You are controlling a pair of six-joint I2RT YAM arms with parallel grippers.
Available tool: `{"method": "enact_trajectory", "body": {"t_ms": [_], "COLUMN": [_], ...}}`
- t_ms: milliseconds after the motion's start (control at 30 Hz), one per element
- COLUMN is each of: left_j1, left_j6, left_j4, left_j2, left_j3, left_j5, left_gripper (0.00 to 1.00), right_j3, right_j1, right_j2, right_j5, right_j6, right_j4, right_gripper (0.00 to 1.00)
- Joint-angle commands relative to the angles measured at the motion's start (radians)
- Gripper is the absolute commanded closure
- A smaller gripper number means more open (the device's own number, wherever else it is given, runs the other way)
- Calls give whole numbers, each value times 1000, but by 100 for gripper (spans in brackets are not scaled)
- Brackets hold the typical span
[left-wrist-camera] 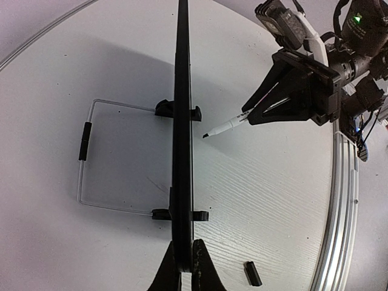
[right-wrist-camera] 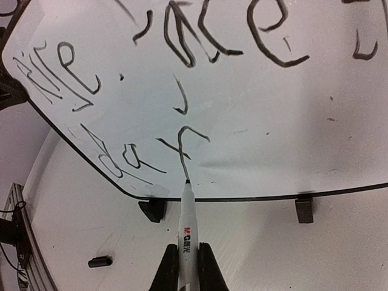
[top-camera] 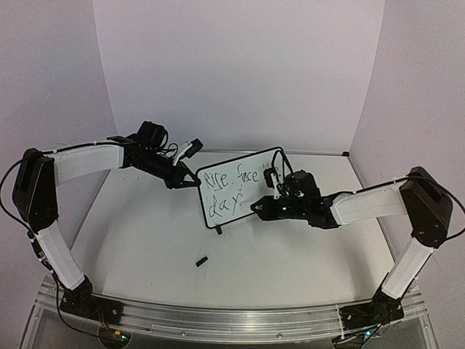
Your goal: Write a sentence on the whiteboard
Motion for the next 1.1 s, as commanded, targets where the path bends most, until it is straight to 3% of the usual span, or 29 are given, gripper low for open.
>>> {"method": "enact_trajectory", "body": {"t_ms": [0,1067], "left_j1": [-26,-26], "left_j6": [39,39], "left_j4": [-130,-131], "left_j2": [55,58], "left_j3": [-22,-21], "left_j5": [-71,-71], "left_gripper": [100,100], "right_j3": [-1,60], "right_j1": [-1,-17], "right_j2": [-19,40], "right_j5": [77,96], "right_j6": [-3,-29], "right_j4": [8,-7], "right_gripper": [100,100]}}
